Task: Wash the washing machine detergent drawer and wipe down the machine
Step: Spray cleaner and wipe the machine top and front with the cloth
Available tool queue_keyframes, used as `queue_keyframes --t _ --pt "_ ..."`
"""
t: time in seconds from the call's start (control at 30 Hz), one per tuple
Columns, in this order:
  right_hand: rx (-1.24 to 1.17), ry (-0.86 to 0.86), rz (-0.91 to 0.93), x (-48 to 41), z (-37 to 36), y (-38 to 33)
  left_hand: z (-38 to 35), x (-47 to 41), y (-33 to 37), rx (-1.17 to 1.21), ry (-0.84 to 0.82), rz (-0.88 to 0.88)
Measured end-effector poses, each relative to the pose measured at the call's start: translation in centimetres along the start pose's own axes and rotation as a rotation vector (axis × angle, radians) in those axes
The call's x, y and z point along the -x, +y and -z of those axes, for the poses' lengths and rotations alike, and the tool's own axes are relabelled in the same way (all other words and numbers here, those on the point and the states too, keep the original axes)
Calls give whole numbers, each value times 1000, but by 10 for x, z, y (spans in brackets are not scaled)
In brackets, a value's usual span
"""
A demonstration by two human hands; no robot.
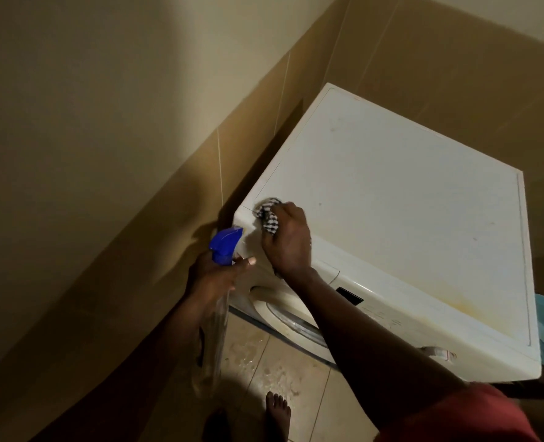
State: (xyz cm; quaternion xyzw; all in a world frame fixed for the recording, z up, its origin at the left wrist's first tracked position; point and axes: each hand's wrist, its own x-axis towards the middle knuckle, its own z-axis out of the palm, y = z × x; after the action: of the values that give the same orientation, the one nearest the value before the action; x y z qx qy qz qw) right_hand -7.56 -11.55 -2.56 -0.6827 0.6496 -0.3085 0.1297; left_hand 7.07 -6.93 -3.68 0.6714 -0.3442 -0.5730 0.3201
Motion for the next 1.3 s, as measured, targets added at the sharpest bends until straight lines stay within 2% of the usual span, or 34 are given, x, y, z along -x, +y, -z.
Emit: queue_keyframes --t 0.1,0.23,0.33,0.43,0.6,0.77,0.93,1.07,1.2,1.3 --pt "19 -53 123 -7 -13 -16 13 3 -9 28 -8 -37" --pt "94 -31 275 19 -4 0 20 4 -13 24 9 -74" --pt "102 -28 262 28 1 8 21 2 -12 6 -7 -70" --pt "88 -48 204 -2 -9 -8 25 2 -12 -29 -39 -109" --pt "283 -241 308 -35 -47 -35 28 8 -15 2 9 -116" --pt "173 -169 472 -3 -32 -11 44 16 -15 87 3 -163" --pt "460 -330 698 12 -38 5 46 16 -28 117 -9 -111" --pt "599 -453 730 11 -54 1 38 21 -44 81 -45 -82" --pt "755 -667 782 51 -45 50 36 24 -55 81 -49 -47" --pt "847 -604 903 71 -19 84 30 25 -66 37 -46 -19"
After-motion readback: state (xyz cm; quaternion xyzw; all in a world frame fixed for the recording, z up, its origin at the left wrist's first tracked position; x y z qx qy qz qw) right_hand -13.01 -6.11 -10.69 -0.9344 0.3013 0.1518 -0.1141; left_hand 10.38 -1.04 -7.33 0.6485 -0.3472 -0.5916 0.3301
